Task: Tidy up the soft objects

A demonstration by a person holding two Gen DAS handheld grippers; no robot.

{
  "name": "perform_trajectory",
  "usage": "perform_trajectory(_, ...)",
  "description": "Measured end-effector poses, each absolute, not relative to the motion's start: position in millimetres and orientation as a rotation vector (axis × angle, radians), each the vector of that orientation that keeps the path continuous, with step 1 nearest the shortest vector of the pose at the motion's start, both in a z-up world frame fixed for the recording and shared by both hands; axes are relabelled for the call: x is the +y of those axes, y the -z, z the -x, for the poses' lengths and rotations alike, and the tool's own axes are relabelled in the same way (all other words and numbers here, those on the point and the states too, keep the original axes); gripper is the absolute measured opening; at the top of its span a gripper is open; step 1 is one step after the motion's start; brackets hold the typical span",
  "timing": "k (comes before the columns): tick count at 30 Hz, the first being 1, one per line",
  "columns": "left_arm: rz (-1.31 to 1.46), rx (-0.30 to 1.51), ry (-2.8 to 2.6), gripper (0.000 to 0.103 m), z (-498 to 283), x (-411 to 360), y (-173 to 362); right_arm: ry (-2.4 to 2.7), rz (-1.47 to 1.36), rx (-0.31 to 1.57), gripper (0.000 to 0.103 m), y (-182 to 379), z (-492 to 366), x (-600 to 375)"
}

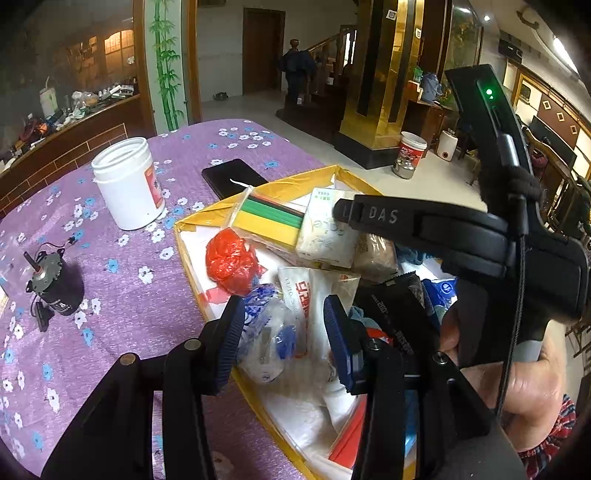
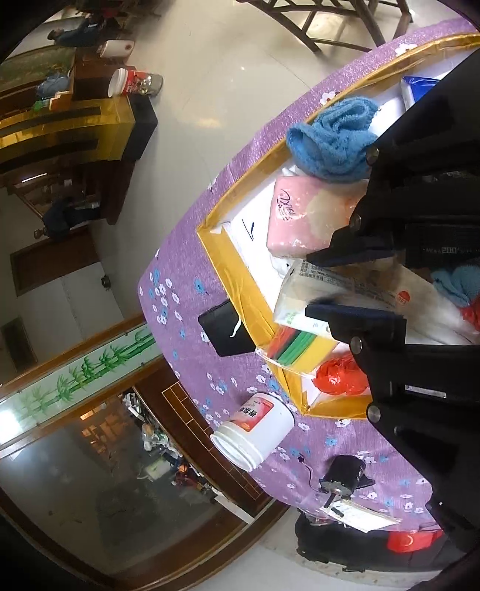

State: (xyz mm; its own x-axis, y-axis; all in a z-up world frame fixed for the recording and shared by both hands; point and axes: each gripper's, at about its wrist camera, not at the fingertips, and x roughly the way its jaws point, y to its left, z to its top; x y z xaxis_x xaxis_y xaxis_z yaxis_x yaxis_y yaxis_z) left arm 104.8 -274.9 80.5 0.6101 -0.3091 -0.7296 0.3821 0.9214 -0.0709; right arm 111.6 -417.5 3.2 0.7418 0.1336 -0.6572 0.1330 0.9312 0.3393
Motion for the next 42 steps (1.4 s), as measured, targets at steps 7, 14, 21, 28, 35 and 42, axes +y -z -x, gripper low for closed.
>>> perform_trajectory(7,-0.118,0.803,0.370,0.043,-100.9,-269.4,-79.0,0.013,-0.417,0.712,0.033,-8.3,-107.5,-425.8)
perform_trajectory(14,-0.136,0.757,0.309,0.043,-83.2,-256.9,-79.2,0.038,-0.419,0.662,0.045,-16.1,-101.5,-429.3)
perform_trajectory(21,-0.153,0.671,0.185,0.076,-34.6,-222.2,-80.8,0.037,-0.380,0.556,0.068,-30.4,-88.4,-421.2)
perform_trajectory(28,-0.205,0.571,0.111,0.083,-16.4,-209.4,-65.2,0.058,-0.292,0.503,0.087,-42.2,-57.8,-398.3)
perform_trajectory(35,-0.219,0.625,0.090,0.083,-29.1,-207.4,-53.2,0.176,-0.132,0.389,0.103,-34.9,33.9,-380.4)
perform_trajectory(42,-0.217,0.581,0.120,0.083,-15.8,-207.6,-57.6,0.249,-0.130,0.404,0.103,-1.2,72.3,-388.0)
